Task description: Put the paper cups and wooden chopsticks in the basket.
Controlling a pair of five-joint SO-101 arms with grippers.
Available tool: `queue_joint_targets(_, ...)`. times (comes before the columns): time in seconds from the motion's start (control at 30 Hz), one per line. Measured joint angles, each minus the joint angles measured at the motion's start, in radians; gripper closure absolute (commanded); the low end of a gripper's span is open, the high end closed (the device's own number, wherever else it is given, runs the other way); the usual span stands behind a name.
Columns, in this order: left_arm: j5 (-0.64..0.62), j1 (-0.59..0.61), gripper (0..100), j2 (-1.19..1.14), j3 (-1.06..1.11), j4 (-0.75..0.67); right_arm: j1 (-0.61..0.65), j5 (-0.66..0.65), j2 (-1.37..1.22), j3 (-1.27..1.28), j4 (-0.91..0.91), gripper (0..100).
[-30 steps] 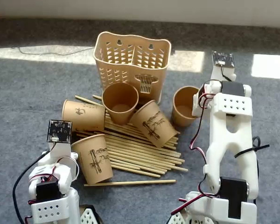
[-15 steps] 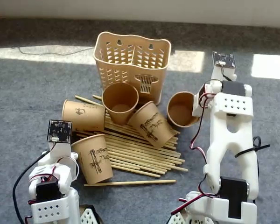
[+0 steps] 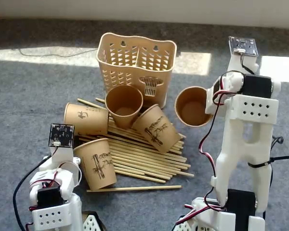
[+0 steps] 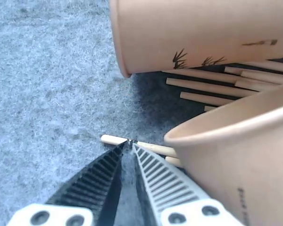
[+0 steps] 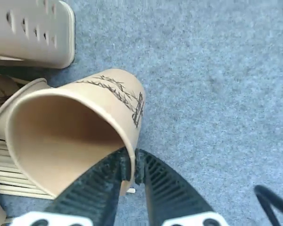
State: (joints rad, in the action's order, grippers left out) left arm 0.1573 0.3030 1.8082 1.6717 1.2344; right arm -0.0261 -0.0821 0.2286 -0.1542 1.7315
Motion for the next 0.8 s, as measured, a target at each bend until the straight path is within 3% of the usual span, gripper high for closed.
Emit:
queue_joint_targets(0.63,0.000,0.000,98,0.000,0.000,0.000,0.009,-0.011,0.006,-0.442,0.015,99.2)
queue_joint_targets(0.8,0.000,0.000,98,0.000,0.000,0.000,0.083,-0.011,0.008,-0.600,0.015,99.2)
